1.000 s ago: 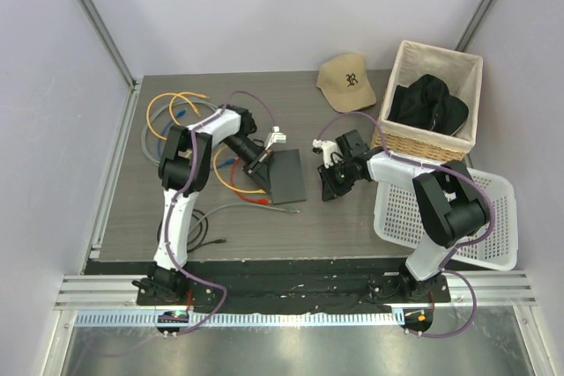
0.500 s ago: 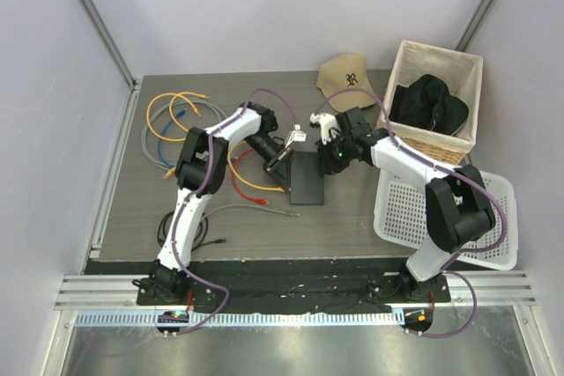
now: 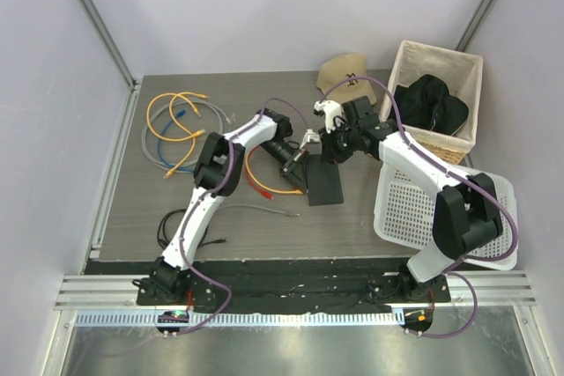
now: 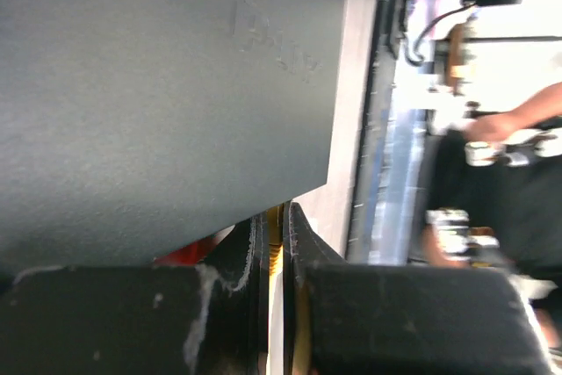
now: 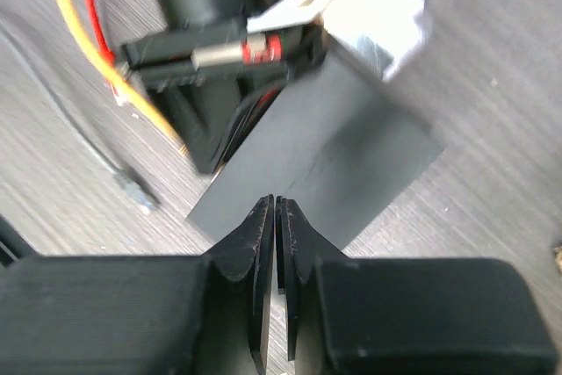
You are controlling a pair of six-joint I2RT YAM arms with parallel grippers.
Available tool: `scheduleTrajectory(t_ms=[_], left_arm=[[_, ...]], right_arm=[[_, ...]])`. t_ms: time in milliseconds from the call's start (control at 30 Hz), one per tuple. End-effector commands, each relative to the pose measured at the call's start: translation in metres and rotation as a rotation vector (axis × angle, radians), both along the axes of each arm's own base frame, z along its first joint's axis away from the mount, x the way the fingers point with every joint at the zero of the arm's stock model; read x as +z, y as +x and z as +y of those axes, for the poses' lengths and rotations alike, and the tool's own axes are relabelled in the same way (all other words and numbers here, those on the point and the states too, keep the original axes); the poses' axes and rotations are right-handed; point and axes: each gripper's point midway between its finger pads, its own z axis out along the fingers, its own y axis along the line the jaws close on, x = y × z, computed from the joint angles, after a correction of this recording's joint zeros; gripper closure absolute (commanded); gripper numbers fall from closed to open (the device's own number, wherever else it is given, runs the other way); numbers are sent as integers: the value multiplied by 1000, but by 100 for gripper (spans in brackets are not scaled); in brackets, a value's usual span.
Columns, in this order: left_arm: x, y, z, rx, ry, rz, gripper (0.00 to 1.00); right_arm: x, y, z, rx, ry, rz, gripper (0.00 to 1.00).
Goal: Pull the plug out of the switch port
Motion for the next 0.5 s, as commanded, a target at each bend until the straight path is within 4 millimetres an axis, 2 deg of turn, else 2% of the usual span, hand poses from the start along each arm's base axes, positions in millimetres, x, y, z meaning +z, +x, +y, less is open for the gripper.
scheduleTrajectory(t_ms=[0,67,167,300,467], left_arm=[[-1,-32,4,52,178,320,100],[-17,-30,10,67,202,344,100],[-26,-32,13,70,209,377,100],[-28,-31,12,71,200,387,100],[-28,-29,11,74,190,392,100]], right_arm=[[-34,-5,-12,-17,-79,68,87],[-45,-10,-13,-10,-90,97,87],[-62,-14,-16,-12,-111,135,87],[-78,-20,-22,-13,-161,162,91],[-103,-41,-25,19,-209,227,91]])
